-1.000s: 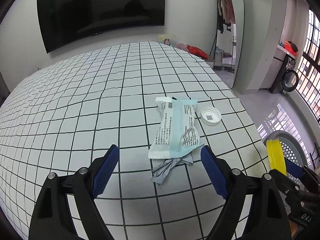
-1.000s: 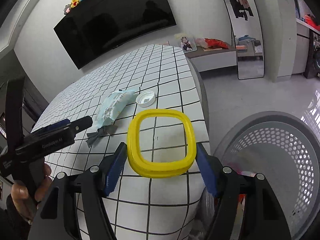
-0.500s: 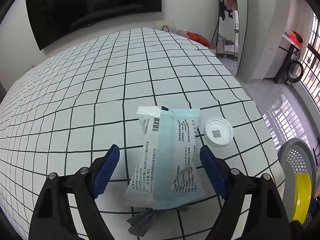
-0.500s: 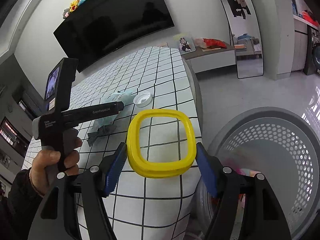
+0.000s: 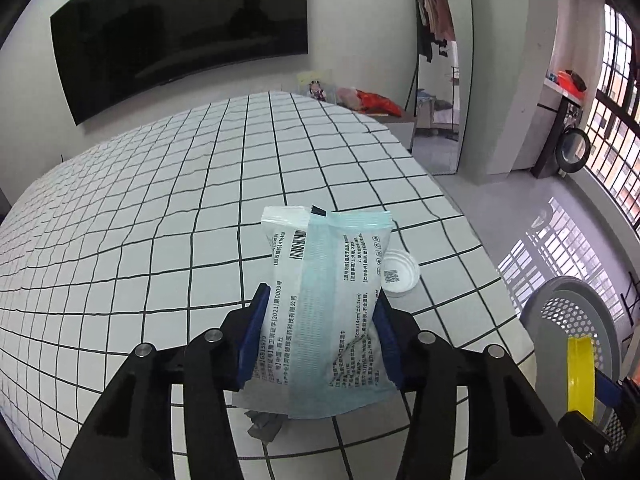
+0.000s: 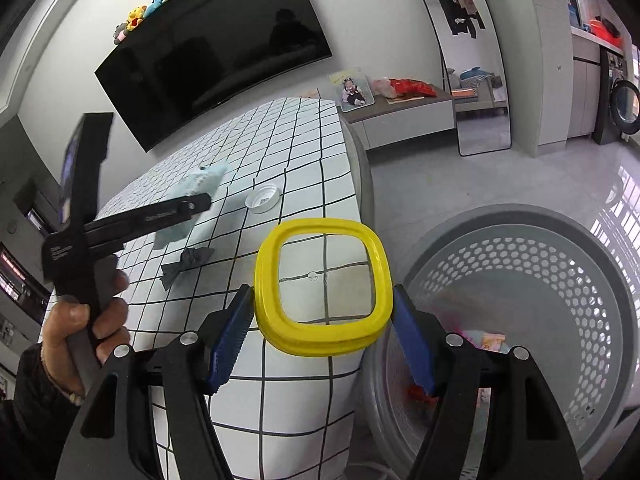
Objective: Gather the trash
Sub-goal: 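Carry the packet and container over the basket and open both grippers to drop them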
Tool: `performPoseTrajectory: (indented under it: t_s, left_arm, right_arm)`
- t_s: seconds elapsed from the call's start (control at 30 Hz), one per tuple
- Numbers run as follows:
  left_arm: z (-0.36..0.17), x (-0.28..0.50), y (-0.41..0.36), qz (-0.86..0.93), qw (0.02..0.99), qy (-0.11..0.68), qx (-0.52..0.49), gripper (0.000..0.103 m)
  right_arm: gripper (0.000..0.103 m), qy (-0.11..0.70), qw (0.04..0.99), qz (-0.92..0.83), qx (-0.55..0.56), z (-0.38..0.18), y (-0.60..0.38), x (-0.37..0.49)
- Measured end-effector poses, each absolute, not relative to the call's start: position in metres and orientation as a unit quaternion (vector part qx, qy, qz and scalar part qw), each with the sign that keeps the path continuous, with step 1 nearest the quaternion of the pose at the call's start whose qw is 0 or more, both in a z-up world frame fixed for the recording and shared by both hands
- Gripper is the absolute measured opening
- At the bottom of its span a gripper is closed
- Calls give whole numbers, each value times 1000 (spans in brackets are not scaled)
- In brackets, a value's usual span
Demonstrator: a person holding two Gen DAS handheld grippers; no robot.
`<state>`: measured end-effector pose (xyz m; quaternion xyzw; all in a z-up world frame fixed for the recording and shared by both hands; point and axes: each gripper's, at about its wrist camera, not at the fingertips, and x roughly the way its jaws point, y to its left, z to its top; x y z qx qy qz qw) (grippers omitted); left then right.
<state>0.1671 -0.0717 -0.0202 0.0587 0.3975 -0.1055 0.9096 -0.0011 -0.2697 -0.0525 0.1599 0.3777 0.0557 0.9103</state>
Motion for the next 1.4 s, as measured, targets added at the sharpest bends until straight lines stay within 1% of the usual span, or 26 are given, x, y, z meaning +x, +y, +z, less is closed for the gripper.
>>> performPoseTrajectory:
  t_s: [0.27,0.5,0.97,1.4]
  left_arm:
    - [10,115,-96,-148,923,349,69,49]
    - [14,78,-133,-195,916,342,77,49]
    - [-22,31,-224,-249,891,362,118,49]
    - [-57,21,-261,-246,872,401,139,49]
  right_arm:
    - [67,356,922,17,150,-44,-292,-25]
    - [67,339,930,-35,135,-45,-318,-50]
    - [67,328,923,-181,86,-74,-383,-99]
    - [67,343,914,-200,83,-94,-407,-109]
